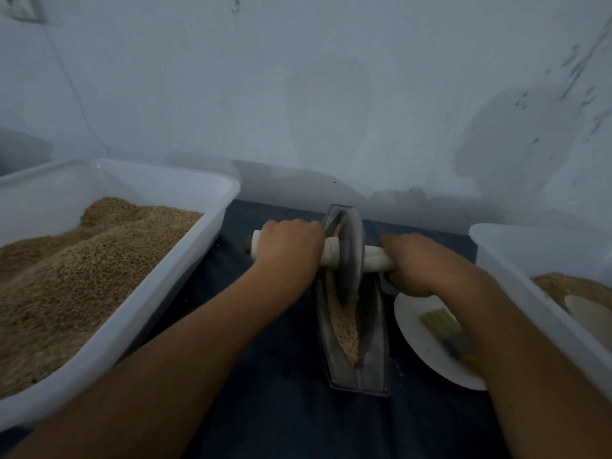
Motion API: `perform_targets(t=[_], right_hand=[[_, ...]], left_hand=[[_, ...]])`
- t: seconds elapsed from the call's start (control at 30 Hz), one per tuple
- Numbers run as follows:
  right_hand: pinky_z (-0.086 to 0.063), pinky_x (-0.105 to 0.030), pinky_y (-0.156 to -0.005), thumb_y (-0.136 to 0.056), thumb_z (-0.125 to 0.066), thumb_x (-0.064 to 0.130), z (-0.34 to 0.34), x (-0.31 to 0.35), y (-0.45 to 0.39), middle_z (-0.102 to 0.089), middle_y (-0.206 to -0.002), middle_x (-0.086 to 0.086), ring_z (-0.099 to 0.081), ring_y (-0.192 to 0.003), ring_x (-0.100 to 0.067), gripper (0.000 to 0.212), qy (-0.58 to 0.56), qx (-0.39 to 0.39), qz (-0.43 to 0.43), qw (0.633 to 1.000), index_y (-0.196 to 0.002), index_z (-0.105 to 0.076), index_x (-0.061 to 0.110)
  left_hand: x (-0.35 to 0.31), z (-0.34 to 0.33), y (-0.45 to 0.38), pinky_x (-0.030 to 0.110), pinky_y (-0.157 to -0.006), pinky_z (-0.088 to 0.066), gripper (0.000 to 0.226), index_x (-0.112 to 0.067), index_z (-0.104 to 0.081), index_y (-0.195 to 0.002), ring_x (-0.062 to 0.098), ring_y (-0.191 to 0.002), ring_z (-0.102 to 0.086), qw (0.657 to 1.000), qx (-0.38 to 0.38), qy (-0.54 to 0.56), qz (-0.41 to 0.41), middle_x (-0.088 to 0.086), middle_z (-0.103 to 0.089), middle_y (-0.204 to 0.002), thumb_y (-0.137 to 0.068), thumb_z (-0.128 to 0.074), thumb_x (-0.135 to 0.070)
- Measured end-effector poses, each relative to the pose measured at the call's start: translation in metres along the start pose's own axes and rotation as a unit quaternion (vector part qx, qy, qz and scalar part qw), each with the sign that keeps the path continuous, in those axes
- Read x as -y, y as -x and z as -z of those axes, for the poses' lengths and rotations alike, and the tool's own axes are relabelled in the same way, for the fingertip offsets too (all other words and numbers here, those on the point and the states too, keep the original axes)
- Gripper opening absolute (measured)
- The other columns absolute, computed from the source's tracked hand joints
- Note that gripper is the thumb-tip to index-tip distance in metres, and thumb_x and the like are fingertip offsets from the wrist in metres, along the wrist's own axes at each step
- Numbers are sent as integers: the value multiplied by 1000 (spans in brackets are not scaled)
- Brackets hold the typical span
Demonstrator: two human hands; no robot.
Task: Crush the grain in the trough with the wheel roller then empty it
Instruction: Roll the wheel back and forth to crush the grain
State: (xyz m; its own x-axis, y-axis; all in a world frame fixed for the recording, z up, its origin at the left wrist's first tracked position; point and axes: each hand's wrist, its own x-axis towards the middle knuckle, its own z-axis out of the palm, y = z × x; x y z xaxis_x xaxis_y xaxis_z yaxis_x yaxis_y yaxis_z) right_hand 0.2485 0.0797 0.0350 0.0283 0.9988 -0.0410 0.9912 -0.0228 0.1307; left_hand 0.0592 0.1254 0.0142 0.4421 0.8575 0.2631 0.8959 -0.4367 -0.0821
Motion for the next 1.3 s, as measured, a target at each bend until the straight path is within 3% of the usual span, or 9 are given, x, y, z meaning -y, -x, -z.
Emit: perform_targets(t=[0.13, 0.27, 0.43, 0.57, 0.67, 0.9, 1.03, 1.13, 1.3], right_hand=[[-30, -32, -66, -84, -65, 19, -20, -2, -16, -62, -106, -10, -60, -95, -31, 23, 33, -168, 1, 985, -98, -48, 16], [-31, -32, -65, -82, -68, 22, -26, -6, -21, -65, -103, -9, -61, -92, -32, 24, 16, -201, -2, 980, -100, -53, 16], [-36, -32, -65, -84, -68, 28, -10, -6, -9, -62, -102, -7, -59, -94, -28, 25, -9, -70, 7, 997, -92, -44, 22], [-48, -32, -70, -81, -72, 35, 11, 2, 8, -64, -103, -5, -62, -91, -23, 30, 38, 42, 13, 998, -102, -59, 19], [-45, -27, -58, -79, -76, 40, 21, 7, 20, -65, -89, 1, -61, -76, -14, 27, 54, 110, 19, 992, -92, -63, 21], [-36, -12, -37, -77, -79, 37, 33, 8, 32, -68, -64, 11, -60, -54, 0, 17, 7, 195, 25, 980, -74, -67, 26], [-42, -18, -50, -79, -76, 35, 29, 7, 29, -69, -73, 9, -63, -64, -4, 12, -12, 189, 23, 982, -80, -69, 26], [-47, -28, -69, -84, -71, 30, 20, 6, 18, -67, -98, 1, -63, -86, -16, 22, -3, 144, 15, 989, -104, -67, 22], [-35, -32, -65, -81, -68, 21, -3, 3, -2, -59, -105, -9, -54, -87, -26, 30, -7, -30, 7, 1000, -97, -43, 19]], left_hand=[[0, -14, -5, 35, -76, -30, 26, -17, -47, -106, 25, -98, -60, 996, -86, -13, 19, 3, -62, -106, -86, -64, -15], [0, -18, -6, 34, -74, -27, 26, -18, -47, -105, 25, -95, -60, 993, -120, -13, 12, 4, -61, -105, -85, -63, -15], [2, -10, -5, 34, -74, -31, 25, -19, -40, -92, 25, -92, -60, 999, -48, 11, 22, 5, -62, -103, -86, -64, -13], [5, 2, -1, 36, -70, -39, 27, -16, -41, -75, 20, -73, -49, 997, 72, 23, 13, 7, -57, -88, -83, -66, -13], [3, 15, 3, 35, -65, -44, 35, -15, -39, -66, 15, -58, -42, 986, 166, 17, -4, 2, -45, -70, -78, -72, -14], [-6, 33, 11, 30, -59, -45, 28, -9, -49, -76, 15, -58, -47, 961, 270, -46, -39, 5, -49, -74, -81, -74, -19], [-3, 26, 9, 33, -65, -45, 23, -10, -53, -77, 15, -58, -46, 975, 221, -6, -30, 3, -48, -71, -78, -75, -17], [1, 14, 6, 34, -68, -42, 20, -13, -52, -77, 16, -66, -49, 990, 135, 26, -24, 1, -47, -73, -79, -72, -14], [2, -6, -4, 34, -74, -32, 27, -16, -52, -107, 25, -96, -60, 1000, -18, 1, 4, 5, -62, -106, -85, -69, -21]])
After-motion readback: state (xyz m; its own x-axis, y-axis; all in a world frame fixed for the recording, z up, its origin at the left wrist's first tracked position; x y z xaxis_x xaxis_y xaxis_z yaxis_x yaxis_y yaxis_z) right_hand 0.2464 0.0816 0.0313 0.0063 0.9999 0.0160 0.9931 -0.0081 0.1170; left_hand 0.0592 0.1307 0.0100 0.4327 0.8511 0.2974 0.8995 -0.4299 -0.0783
